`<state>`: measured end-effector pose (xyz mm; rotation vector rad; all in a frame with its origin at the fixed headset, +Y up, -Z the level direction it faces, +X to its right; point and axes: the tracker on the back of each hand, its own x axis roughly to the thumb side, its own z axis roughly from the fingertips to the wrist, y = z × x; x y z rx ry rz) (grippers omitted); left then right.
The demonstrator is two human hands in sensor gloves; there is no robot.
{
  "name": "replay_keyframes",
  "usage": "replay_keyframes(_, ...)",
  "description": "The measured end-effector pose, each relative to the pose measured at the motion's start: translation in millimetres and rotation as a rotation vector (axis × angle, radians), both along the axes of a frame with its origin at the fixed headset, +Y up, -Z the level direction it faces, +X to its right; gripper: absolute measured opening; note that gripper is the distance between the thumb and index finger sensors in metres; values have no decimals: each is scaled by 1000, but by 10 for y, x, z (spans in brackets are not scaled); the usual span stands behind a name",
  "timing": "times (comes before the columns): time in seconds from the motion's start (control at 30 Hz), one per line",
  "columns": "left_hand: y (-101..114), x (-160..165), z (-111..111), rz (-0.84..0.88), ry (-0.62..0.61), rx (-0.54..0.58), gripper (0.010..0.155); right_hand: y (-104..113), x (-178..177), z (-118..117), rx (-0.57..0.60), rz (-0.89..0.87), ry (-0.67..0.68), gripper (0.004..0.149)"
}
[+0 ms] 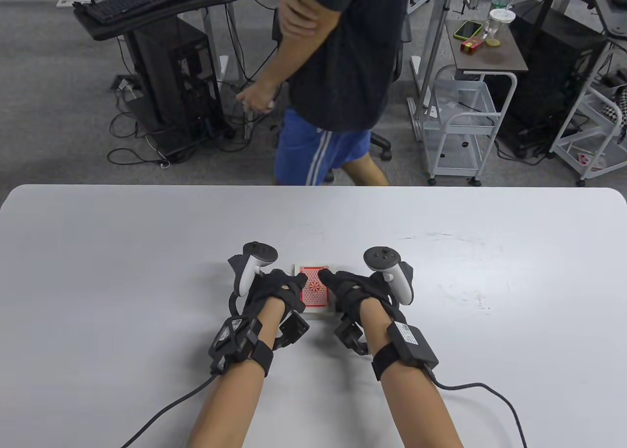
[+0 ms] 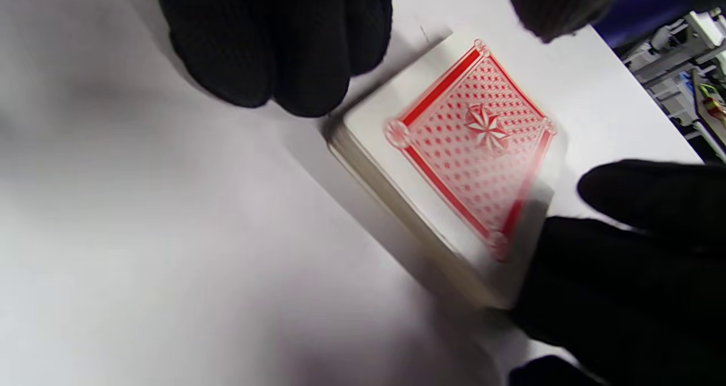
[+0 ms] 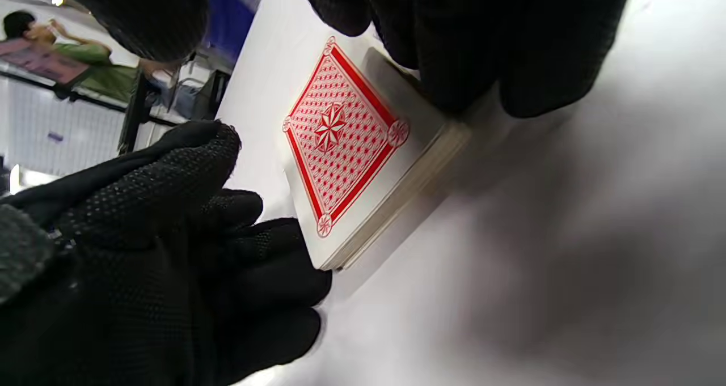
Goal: Four-player card dealing with fan arrangement
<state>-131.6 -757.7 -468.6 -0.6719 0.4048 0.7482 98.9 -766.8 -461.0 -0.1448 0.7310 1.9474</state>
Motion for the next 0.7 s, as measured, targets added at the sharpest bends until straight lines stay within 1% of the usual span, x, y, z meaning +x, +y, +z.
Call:
replay_keyframes(0.03, 5, 1, -20, 26, 13, -27, 83, -4, -15, -12, 3, 4, -1, 83)
replay_keyframes(0.13, 1, -22, -59, 35, 39, -50, 83, 20, -44, -35, 4, 47, 3, 83)
replay_keyframes(0.23, -69, -88, -84, 71, 96, -83, 81, 36, -69, -48, 7, 62, 9, 83)
replay_keyframes(0.37, -123, -119, -121, 63, 75, -88, 76, 45, -88, -50, 18, 86, 13, 82)
replay_keyframes(0.43, -165, -115, -118, 80, 89, -89, 72, 45, -89, -53, 19, 93, 18, 81)
replay_keyframes(0.5, -190, -81, -114, 110, 91, -103, 69, 56, -89, -44, 16, 91, 18, 81)
replay_keyframes(0.57, -213, -31, -121, 120, 54, -126, 67, 57, -90, -35, 11, 101, 26, 81)
replay_keyframes(0.63, -242, 13, -117, 137, 31, -149, 62, 54, -91, -31, 30, 115, 18, 81)
replay_keyframes(0.67, -260, 28, -104, 155, 33, -164, 60, 51, -93, -27, 26, 116, 22, 81)
replay_keyframes(0.7, -267, 33, -92, 163, 41, -156, 59, 48, -92, -27, 25, 116, 25, 81)
